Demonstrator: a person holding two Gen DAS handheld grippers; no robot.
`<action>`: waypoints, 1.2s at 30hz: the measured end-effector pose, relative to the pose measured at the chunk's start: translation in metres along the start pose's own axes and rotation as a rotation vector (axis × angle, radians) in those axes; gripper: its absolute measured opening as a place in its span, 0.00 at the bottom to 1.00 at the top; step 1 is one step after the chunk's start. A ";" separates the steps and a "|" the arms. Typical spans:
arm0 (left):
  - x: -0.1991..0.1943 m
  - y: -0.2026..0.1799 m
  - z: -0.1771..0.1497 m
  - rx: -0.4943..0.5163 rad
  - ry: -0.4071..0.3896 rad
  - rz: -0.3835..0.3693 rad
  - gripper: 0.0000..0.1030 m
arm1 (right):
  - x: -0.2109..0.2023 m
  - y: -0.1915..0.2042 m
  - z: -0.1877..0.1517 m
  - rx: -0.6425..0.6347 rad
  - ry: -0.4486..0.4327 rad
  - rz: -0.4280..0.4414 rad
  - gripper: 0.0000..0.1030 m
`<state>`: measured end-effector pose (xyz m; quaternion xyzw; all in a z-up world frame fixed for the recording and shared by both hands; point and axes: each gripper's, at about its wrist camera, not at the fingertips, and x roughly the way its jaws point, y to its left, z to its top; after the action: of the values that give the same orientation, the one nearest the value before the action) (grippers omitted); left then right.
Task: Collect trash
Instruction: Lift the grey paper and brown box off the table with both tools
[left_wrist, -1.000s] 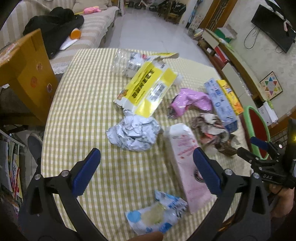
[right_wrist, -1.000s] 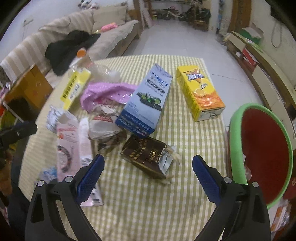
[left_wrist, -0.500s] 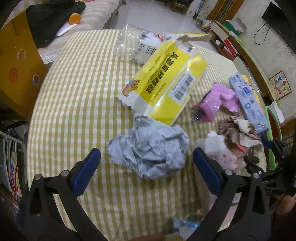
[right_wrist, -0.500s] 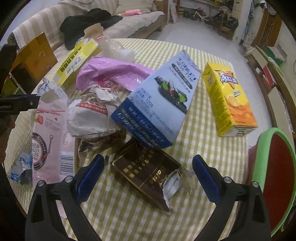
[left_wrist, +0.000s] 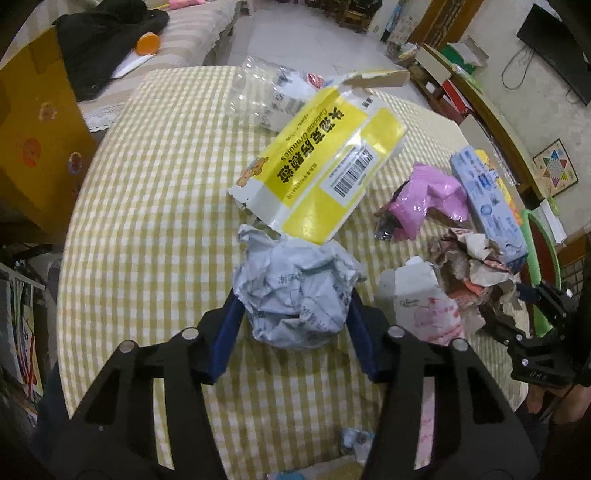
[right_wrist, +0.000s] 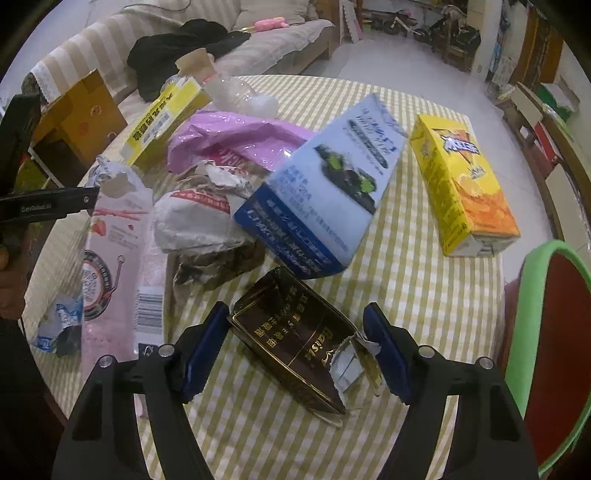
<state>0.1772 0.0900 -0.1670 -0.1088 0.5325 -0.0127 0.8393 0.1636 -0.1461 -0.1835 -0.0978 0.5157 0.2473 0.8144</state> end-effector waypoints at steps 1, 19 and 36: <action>-0.004 0.001 -0.001 -0.003 -0.007 0.002 0.50 | -0.004 0.000 -0.002 0.006 -0.002 0.002 0.70; -0.072 -0.002 -0.023 0.009 -0.080 -0.034 0.50 | -0.066 0.027 -0.026 0.063 -0.055 0.070 0.70; -0.120 -0.045 -0.034 0.079 -0.163 -0.076 0.50 | -0.133 0.026 -0.029 0.098 -0.227 0.028 0.70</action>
<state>0.0992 0.0565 -0.0646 -0.0963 0.4568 -0.0567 0.8825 0.0816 -0.1761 -0.0756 -0.0221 0.4330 0.2428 0.8678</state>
